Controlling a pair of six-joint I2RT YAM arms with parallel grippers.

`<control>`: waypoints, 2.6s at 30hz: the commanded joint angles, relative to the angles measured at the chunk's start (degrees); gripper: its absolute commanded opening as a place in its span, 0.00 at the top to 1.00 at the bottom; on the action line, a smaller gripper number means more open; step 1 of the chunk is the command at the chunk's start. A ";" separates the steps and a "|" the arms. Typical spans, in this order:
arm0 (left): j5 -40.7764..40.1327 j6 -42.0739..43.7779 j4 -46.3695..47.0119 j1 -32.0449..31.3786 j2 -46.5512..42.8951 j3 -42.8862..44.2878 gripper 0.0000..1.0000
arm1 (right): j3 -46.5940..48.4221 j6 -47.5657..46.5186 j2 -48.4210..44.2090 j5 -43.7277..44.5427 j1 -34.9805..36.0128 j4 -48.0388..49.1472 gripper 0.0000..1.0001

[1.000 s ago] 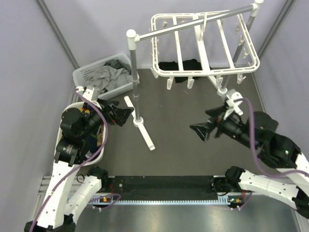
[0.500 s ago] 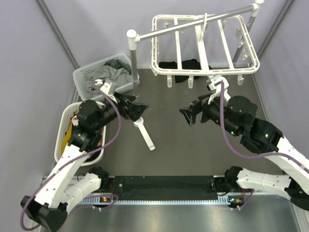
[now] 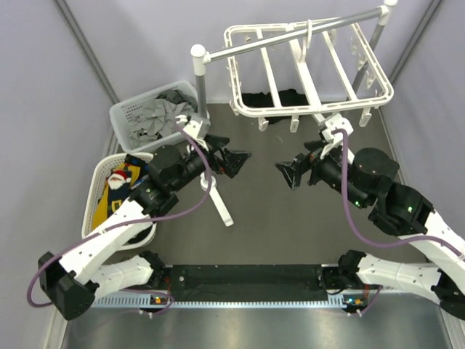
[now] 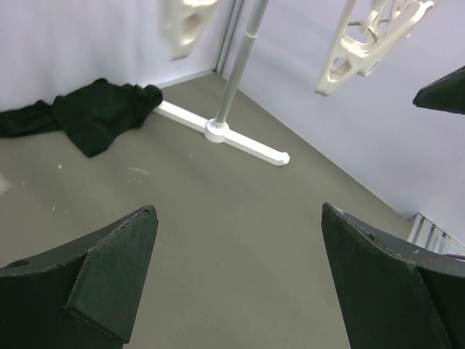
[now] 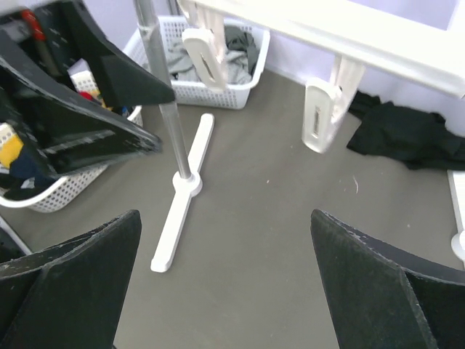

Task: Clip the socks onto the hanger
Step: Open the clamp at the hanger.

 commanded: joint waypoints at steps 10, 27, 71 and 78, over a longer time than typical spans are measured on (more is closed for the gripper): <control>-2.62 4.15 22.73 -7.33 11.12 4.93 0.05 | -1.36 -4.29 -4.94 1.28 0.54 3.68 0.01; 2.92 -2.26 35.93 -8.39 18.68 7.39 0.23 | -1.54 -3.68 -6.26 1.19 0.63 3.76 0.02; -2.97 13.91 36.64 -15.95 22.29 10.90 0.59 | 1.36 -1.22 -5.64 -3.38 0.54 3.32 0.03; -3.06 14.26 36.99 -16.21 22.73 10.47 0.78 | 1.80 -0.60 -5.55 -3.99 0.63 3.50 0.03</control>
